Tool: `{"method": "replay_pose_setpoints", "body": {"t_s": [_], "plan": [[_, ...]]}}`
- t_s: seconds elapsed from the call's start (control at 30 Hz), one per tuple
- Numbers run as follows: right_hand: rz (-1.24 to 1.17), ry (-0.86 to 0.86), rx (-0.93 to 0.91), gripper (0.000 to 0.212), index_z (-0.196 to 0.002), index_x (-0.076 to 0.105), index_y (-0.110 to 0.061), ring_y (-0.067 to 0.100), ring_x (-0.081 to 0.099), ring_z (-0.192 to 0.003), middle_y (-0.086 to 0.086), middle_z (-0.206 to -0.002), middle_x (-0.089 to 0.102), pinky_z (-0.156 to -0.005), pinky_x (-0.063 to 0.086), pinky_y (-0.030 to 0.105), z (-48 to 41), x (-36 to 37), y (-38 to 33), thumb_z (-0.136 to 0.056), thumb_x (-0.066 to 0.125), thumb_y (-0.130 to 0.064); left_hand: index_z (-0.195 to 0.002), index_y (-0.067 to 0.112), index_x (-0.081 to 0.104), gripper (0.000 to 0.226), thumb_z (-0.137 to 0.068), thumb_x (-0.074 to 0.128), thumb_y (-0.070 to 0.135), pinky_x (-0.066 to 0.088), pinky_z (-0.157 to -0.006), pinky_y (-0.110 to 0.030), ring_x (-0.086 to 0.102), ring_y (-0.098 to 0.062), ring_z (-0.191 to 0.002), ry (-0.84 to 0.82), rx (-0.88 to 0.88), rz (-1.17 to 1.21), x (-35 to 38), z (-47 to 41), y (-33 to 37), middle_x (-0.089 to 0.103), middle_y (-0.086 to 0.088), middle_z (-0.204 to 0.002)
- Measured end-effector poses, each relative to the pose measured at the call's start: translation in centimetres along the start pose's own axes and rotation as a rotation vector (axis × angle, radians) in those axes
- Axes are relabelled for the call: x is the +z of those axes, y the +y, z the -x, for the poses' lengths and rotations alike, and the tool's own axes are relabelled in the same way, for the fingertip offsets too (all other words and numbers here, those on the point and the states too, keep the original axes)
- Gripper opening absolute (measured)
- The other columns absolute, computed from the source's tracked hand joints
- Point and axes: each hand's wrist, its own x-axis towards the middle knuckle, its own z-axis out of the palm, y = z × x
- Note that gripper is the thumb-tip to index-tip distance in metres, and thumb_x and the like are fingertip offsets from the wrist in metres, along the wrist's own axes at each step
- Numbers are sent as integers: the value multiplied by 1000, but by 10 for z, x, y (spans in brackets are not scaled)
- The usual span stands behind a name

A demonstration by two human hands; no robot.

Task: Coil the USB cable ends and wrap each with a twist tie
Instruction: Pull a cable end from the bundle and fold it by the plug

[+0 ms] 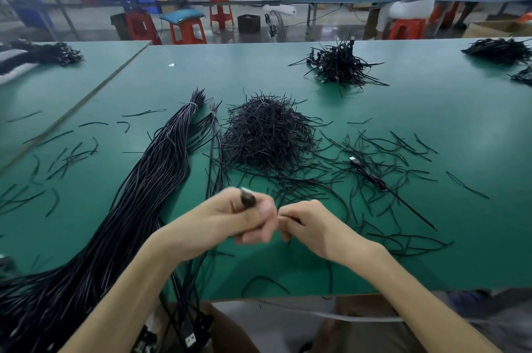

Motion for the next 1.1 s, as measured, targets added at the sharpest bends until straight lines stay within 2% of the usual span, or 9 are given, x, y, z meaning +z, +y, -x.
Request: {"method": "replay_pose_setpoints", "body": {"t_s": [0.1,0.2,0.37,0.5,0.6,0.7,0.8,0.93,1.1], "plan": [[63,89,33,54,-56,55,-20,13,50,-54,-6,-54,54,-56,40,27,-4,-12,-2,-94,57,-60,-86,16,68,40,-110,43,36,44,-62,-28,51,-16,-60,-197,-246,-372,11,-7,0,59,0,-67],[21,285,31,60,-55,53,-20,7,47,-47,-7,-48,50,-56,39,23,-4,-29,-10,-99,48,-61,-99,24,68,29,-108,42,35,51,-81,-28,62,2,-81,59,-367,-521,18,-17,-15,70,20,-93],[-179,515,-110,59,-56,42,-14,7,35,-48,-11,-47,39,-51,30,22,-1,-13,-40,-105,47,-47,-137,10,59,51,-110,29,40,36,-116,-26,50,-12,-140,255,-145,88,21,-24,-34,60,3,-145],[-249,553,-176,49,-63,50,-17,8,42,-45,-17,-48,44,-56,32,14,1,9,-47,-108,44,-36,-115,-15,53,73,-107,26,52,29,-120,-41,43,-20,-146,357,-39,534,29,-29,-42,53,-12,-152],[-290,427,-181,46,-68,48,-21,9,38,-48,-14,-54,44,-51,28,20,5,33,-41,-108,41,-43,-136,5,63,64,-110,25,49,44,-110,-33,55,-15,-135,473,23,817,21,-33,-32,60,-8,-145],[-281,435,-186,50,-61,34,-28,9,26,-49,-8,-53,32,-53,25,19,6,43,-30,-106,42,-48,-100,8,65,42,-110,36,35,54,-67,-17,66,-3,-72,512,175,1252,7,-27,-14,72,1,-98],[-172,592,-153,56,-55,23,-30,11,26,-48,-7,-48,31,-62,28,13,-7,28,-14,-104,43,-48,-67,22,48,46,-108,40,40,28,-49,-19,34,-7,-44,376,41,709,10,-15,-6,46,8,-62],[99,553,-155,57,-53,31,-22,16,37,-55,-4,-48,35,-68,35,34,-25,16,-5,-104,50,-36,-65,25,61,50,-106,44,45,37,-54,-14,47,-2,-48,169,-181,-425,26,-9,-21,59,11,-57],[132,571,-171,56,-54,30,-20,23,35,-51,-2,-48,34,-73,41,41,-27,4,-13,-106,48,-34,-99,27,75,43,-99,42,56,55,-89,-31,68,1,-95,416,-206,-639,19,-7,-46,73,21,-101]]}}
